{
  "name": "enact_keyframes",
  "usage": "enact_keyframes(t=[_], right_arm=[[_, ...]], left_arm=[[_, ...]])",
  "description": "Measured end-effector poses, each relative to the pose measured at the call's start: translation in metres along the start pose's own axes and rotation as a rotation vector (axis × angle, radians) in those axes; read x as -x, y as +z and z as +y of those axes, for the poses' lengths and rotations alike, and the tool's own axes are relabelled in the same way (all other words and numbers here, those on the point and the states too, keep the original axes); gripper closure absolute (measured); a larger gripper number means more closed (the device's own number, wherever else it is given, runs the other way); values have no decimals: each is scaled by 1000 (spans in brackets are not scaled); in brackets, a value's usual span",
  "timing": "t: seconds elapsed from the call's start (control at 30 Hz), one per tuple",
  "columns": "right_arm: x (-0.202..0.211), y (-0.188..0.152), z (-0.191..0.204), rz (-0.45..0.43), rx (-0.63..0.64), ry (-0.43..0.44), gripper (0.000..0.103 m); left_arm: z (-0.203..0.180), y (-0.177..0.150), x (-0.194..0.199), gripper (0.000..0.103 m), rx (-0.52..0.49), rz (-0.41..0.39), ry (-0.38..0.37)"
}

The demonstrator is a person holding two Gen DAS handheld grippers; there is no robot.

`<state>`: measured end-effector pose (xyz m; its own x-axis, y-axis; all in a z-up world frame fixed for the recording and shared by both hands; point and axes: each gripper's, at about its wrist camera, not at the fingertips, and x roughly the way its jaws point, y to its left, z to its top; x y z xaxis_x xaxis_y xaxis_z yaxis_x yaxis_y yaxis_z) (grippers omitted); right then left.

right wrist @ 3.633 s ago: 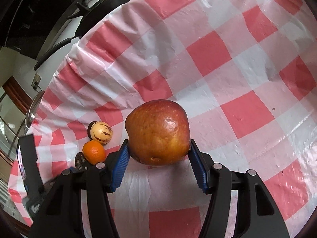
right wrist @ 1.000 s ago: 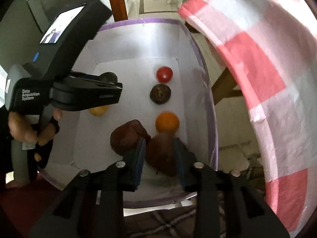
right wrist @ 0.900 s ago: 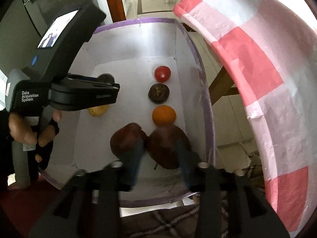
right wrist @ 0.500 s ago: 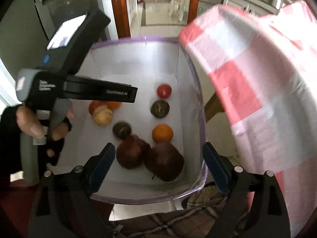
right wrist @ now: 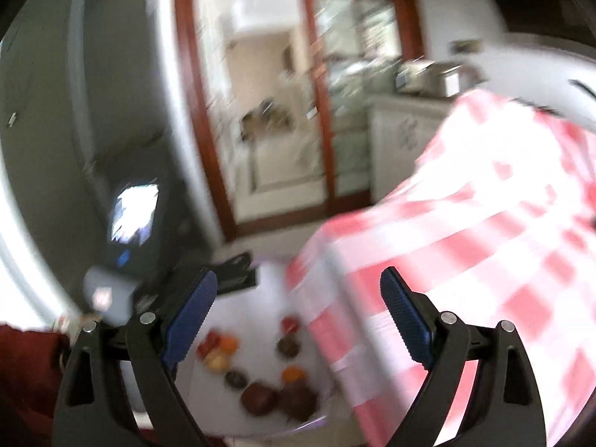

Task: Organize fruits
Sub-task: 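Move both open tools back over the last fruits on the table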

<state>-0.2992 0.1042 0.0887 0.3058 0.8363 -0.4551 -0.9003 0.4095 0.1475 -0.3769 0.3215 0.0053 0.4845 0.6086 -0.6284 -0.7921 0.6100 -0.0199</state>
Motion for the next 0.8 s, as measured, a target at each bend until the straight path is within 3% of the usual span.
enact_keyframes(t=[0.1, 0.2, 0.3, 0.5, 0.7, 0.8], right_arm=[[31, 15, -47, -99, -110, -116, 16], [56, 19, -104, -136, -237, -292, 16], [75, 11, -160, -141, -380, -409, 16], [103, -24, -261, -92, -654, -603, 16], [127, -56, -330, -108, -774, -738, 16], [139, -71, -356, -129, -849, -775, 16]], left_arm=[[-49, 20, 28, 2, -95, -105, -123], [-100, 35, 37, 2, -169, -123, -208], [-171, 48, 35, 2, -238, -57, -342], [-319, 46, 19, 2, -357, 73, -503], [-428, 48, -10, 2, -270, 176, -665], [-462, 48, -25, 2, -213, 219, -696]])
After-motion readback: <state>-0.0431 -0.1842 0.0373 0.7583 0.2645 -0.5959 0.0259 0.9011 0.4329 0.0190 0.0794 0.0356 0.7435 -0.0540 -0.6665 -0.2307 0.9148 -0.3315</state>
